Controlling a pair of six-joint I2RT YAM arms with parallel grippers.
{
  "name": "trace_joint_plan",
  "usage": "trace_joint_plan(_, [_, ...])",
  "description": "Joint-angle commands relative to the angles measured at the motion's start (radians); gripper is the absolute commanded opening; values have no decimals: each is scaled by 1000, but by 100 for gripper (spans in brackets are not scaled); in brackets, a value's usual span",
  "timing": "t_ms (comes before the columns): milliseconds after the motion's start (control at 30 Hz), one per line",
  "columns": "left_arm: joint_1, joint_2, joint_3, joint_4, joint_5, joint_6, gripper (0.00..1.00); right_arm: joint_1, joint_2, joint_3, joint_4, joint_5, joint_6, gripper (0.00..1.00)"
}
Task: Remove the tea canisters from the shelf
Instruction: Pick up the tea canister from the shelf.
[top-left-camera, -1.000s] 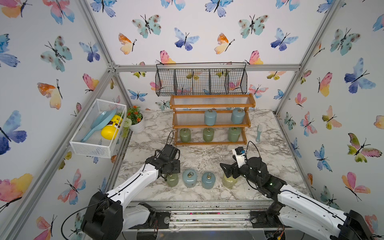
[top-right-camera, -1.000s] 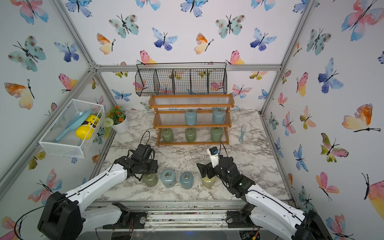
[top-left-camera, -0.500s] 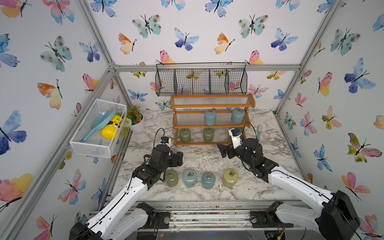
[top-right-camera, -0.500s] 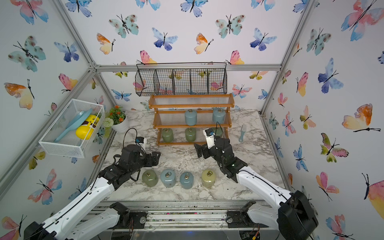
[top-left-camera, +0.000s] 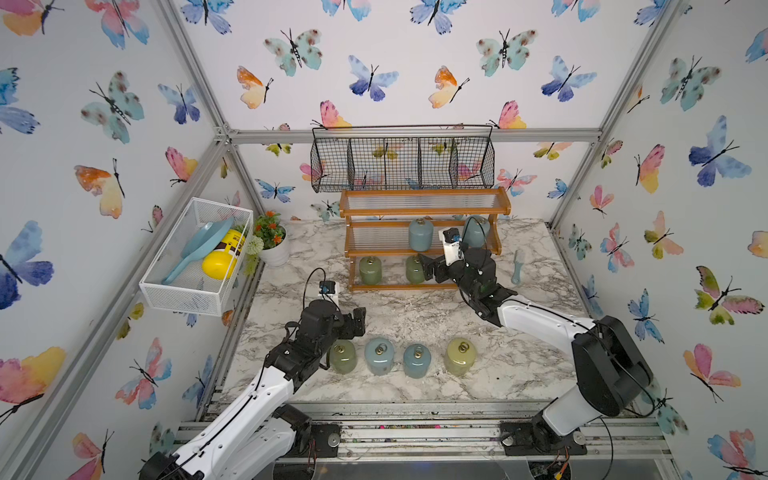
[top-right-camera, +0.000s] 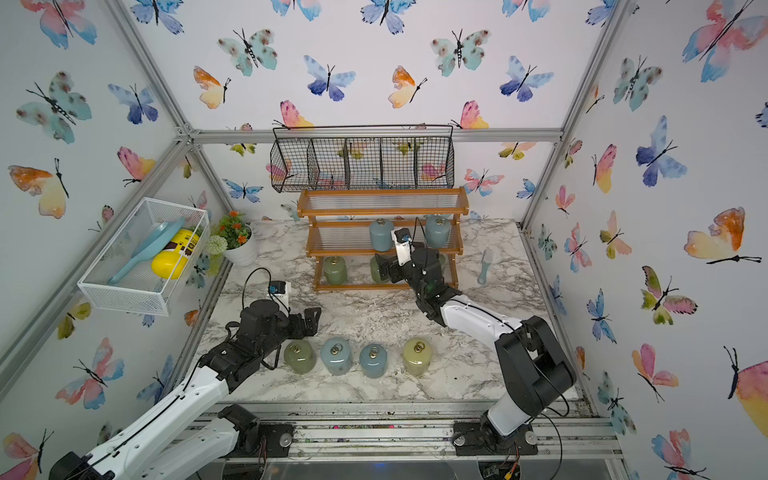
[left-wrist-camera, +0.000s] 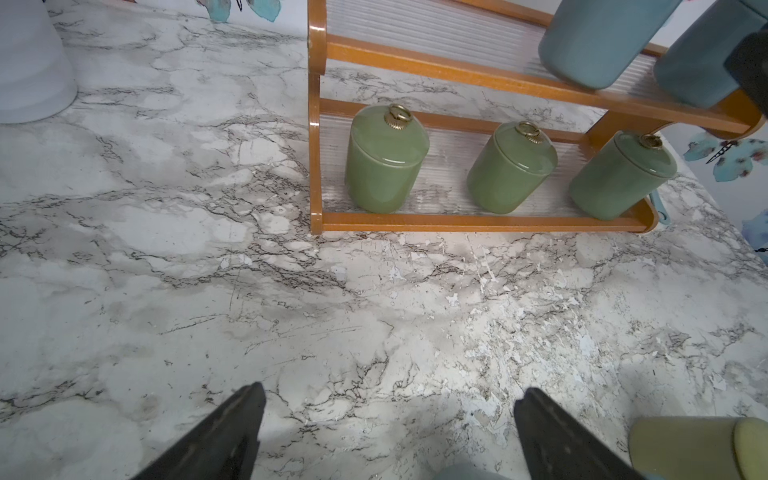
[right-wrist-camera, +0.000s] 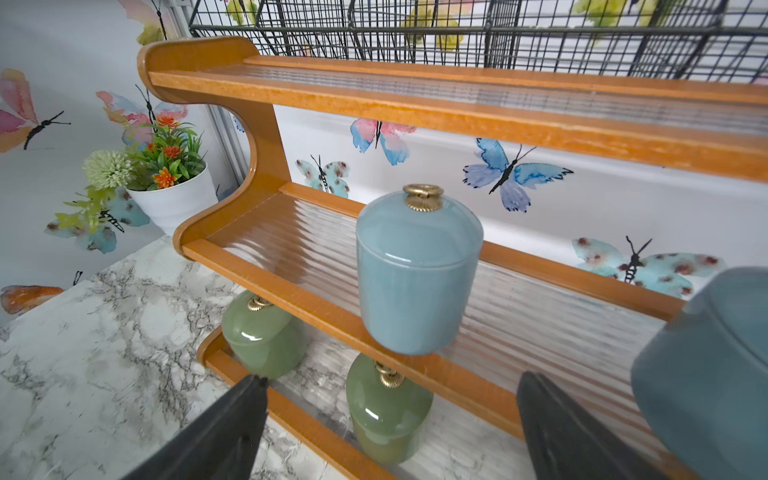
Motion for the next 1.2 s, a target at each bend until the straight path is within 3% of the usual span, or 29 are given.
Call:
trace_joint_plan(0, [1,-10,-2,46,7,25,99,-4,49,61,95,40,-24,100])
trace_joint_plan(500, [1,3,-1,77,-8,54,98,-13,232,227,124,57,-64,100])
trace_joint_plan(1167, [2,45,25,78,-20,80,98,-53,365,376,109,-13,-72,100])
